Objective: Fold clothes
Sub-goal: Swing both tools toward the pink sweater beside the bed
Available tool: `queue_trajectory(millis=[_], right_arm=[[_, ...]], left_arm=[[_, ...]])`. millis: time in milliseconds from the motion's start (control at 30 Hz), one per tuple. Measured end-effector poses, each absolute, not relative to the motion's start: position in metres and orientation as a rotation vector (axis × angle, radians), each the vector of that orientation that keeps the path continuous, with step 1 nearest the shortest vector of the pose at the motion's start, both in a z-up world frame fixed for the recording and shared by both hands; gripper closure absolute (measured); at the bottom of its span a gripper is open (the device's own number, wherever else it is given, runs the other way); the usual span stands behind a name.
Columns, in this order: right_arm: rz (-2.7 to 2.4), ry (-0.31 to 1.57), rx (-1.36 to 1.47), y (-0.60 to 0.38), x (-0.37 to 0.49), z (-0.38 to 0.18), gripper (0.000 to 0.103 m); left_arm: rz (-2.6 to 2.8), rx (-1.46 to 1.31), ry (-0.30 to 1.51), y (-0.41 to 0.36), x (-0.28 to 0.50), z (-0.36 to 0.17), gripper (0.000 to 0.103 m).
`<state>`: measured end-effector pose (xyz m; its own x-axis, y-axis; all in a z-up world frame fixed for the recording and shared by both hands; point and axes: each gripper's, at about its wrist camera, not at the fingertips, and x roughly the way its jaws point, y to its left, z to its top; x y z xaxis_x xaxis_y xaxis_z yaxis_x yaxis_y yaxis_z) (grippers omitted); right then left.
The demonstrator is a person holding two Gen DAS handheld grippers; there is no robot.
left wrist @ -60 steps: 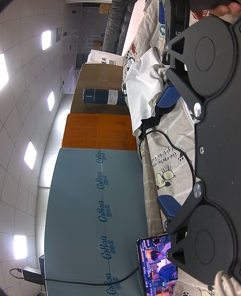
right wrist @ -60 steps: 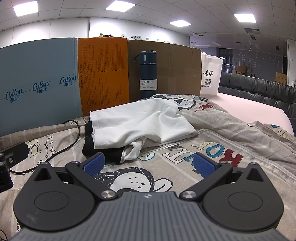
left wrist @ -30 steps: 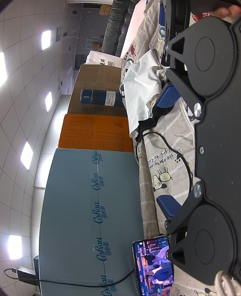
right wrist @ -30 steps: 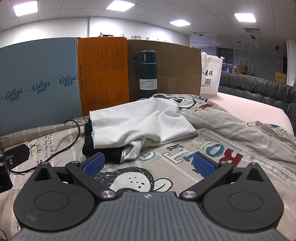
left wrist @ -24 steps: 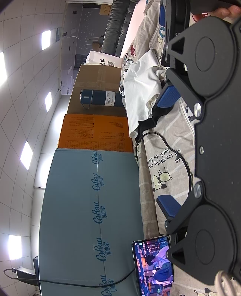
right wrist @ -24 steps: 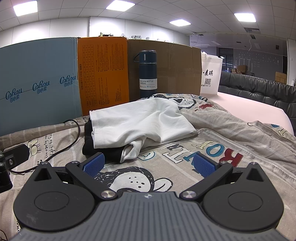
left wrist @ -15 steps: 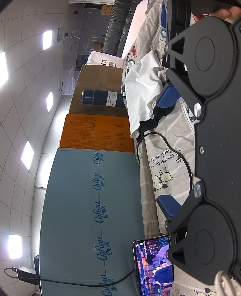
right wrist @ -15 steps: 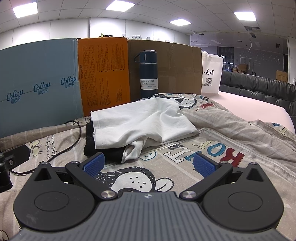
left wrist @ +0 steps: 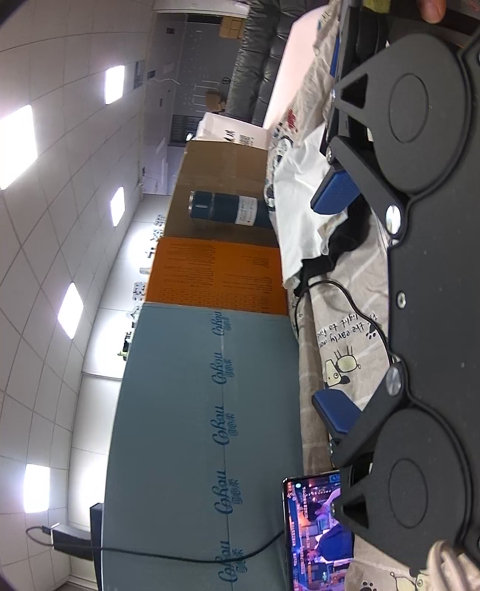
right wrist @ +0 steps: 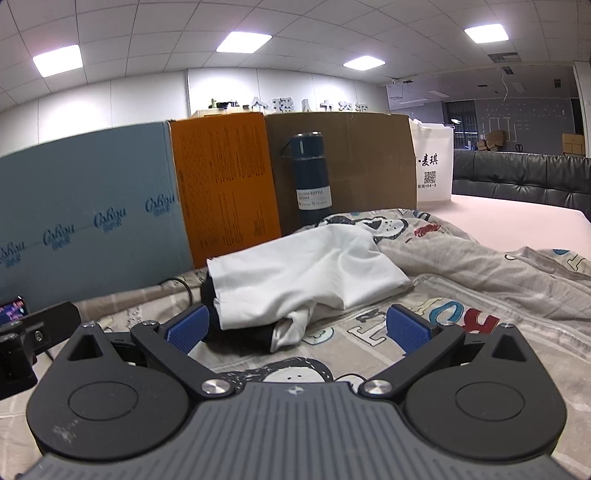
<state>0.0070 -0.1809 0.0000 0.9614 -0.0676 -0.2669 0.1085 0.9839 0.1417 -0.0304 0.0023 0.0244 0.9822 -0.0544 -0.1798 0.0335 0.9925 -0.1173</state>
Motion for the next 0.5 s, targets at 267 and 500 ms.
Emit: queue_trajectory(millis=[267,500], right_arm=[[0.085,0.262,0.218,-0.166,-0.024,0.016,0.0],[0.301,0.243,0.156,-0.117,-0.052,0.029,0.0]], left_arm=[[-0.053,-0.112,0.169,0.017,-0.084,0.031,0.0],[0.116,-0.094,0.13,0.053,-0.15,0.035,0.0]])
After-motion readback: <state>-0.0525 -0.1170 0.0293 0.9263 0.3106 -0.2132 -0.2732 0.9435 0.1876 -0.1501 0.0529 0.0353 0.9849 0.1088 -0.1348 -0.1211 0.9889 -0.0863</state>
